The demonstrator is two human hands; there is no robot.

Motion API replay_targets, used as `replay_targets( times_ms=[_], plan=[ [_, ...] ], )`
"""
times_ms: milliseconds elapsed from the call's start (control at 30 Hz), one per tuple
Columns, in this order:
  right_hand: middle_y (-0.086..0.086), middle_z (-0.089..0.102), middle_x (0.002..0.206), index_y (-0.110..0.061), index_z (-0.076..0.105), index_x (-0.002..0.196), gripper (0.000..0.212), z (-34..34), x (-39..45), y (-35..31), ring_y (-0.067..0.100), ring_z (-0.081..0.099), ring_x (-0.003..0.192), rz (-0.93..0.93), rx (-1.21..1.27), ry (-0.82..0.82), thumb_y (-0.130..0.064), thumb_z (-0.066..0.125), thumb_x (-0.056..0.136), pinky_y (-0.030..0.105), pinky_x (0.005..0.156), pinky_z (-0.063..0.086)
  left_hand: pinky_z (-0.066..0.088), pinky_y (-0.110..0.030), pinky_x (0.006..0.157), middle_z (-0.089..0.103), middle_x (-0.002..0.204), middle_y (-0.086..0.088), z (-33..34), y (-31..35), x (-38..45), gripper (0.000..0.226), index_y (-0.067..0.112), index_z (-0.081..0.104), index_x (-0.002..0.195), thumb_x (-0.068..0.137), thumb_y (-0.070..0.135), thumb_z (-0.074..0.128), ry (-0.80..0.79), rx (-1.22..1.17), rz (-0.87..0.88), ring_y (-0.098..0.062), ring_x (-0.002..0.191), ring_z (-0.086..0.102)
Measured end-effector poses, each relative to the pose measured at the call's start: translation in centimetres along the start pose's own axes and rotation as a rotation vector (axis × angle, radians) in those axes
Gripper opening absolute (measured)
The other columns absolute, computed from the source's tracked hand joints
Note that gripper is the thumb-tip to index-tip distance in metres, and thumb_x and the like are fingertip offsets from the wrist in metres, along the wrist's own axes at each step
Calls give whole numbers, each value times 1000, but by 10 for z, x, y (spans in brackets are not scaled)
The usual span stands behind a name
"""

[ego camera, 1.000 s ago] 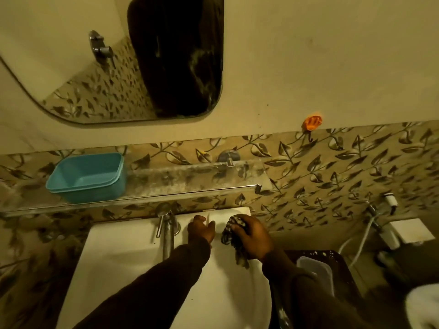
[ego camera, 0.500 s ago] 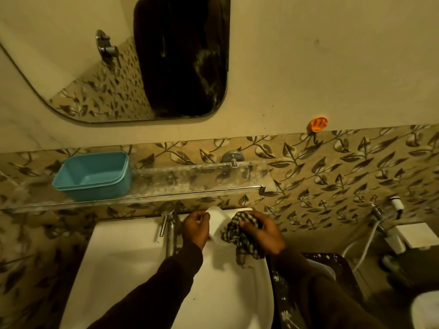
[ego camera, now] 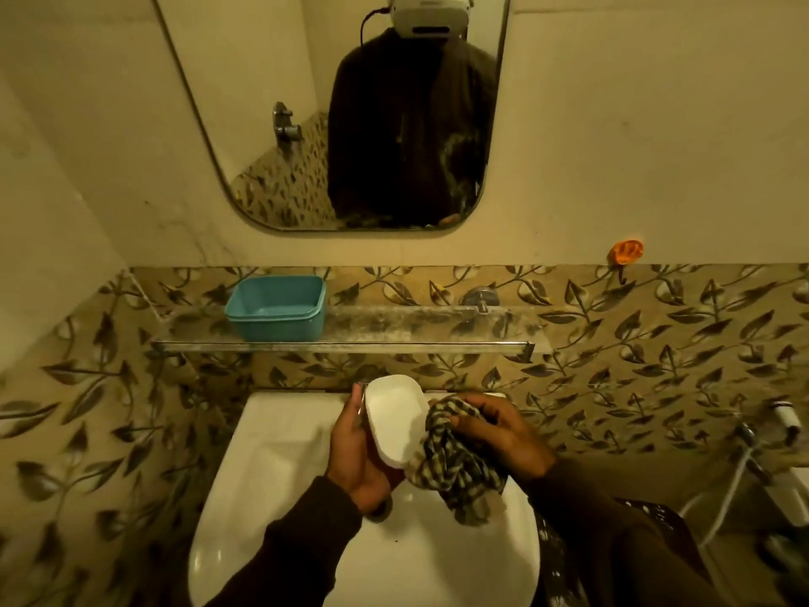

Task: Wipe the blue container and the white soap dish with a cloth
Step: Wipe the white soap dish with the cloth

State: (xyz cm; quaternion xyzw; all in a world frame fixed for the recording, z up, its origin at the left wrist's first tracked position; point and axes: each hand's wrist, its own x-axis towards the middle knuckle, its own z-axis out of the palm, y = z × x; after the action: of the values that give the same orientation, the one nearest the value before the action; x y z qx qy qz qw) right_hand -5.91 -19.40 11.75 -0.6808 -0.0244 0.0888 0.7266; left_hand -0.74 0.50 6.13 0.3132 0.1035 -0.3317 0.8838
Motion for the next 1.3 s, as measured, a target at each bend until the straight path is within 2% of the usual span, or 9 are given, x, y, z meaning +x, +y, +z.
replay_targets(
  times_ms=[233, 333, 500, 600, 700, 800, 1100, 1167, 1300],
  plan=[
    [13, 72, 105, -12, 70, 107, 29, 53, 13, -18, 29, 67, 101, -80, -16, -22, -25, 66, 81, 42, 88, 56, 53, -56, 96, 62, 133, -28, -1, 36, -20, 84, 9, 63, 135, 88, 76, 44, -41, -15, 91, -45, 114, 65],
    [8, 71, 105, -20, 67, 105, 21, 68, 21, -30, 27, 68, 101, -160, 32, 84, -24, 67, 85, 43, 85, 57, 53, -55, 96, 58, 140, -28, -4, 53, -27, 81, 10, 59, 139, 91, 73, 41, -57, -17, 117, -44, 118, 64],
    [6, 74, 98, -23, 66, 99, 22, 93, 40, -52, 28, 70, 94, -87, 12, 130, -23, 76, 79, 44, 81, 58, 42, -56, 111, 51, 147, -26, -2, 59, -36, 79, 8, 55, 142, 97, 70, 35, -70, 42, 156, -42, 134, 51],
    [-9, 67, 103, -32, 59, 106, 27, 114, 47, -55, 12, 64, 93, -160, -441, 164, -29, 72, 82, 30, 79, 53, 51, -54, 102, 59, 141, -22, 9, 55, -40, 75, 13, 62, 136, 96, 70, 34, -79, 113, 182, -38, 130, 57],
    [1, 65, 107, -21, 53, 117, 28, 133, 53, -55, 17, 61, 96, -410, -874, 316, -22, 60, 90, 24, 79, 46, 57, -49, 91, 64, 137, -18, 21, 52, -42, 66, 19, 66, 132, 96, 67, 39, -70, 80, 192, -35, 123, 63],
    [8, 64, 113, -17, 51, 121, 31, 140, 55, -59, 24, 60, 101, -475, -958, 224, -20, 59, 90, 29, 82, 49, 58, -48, 90, 64, 136, -19, 22, 57, -43, 65, 17, 66, 132, 96, 66, 43, -71, 33, 203, -36, 121, 64],
    [0, 69, 102, -27, 58, 104, 26, 125, 45, -72, 21, 64, 93, -563, -1170, -247, -15, 63, 82, 36, 79, 55, 47, -54, 107, 62, 138, -22, 8, 66, -51, 70, 17, 66, 132, 93, 69, 43, -119, 70, 179, -38, 127, 59],
    [3, 68, 106, -23, 62, 106, 26, 122, 50, -73, 23, 62, 98, -596, -1178, -153, -13, 62, 82, 36, 83, 53, 48, -52, 105, 59, 141, -23, 15, 61, -51, 70, 13, 61, 137, 94, 66, 44, -117, 37, 174, -38, 129, 58],
    [11, 66, 108, -15, 62, 111, 25, 117, 66, -81, 30, 60, 96, -586, -1239, 193, -14, 59, 87, 35, 74, 49, 28, -52, 121, 52, 148, -22, 35, 56, -48, 63, 15, 54, 144, 99, 58, 41, -117, 13, 154, -38, 140, 45]
  ],
)
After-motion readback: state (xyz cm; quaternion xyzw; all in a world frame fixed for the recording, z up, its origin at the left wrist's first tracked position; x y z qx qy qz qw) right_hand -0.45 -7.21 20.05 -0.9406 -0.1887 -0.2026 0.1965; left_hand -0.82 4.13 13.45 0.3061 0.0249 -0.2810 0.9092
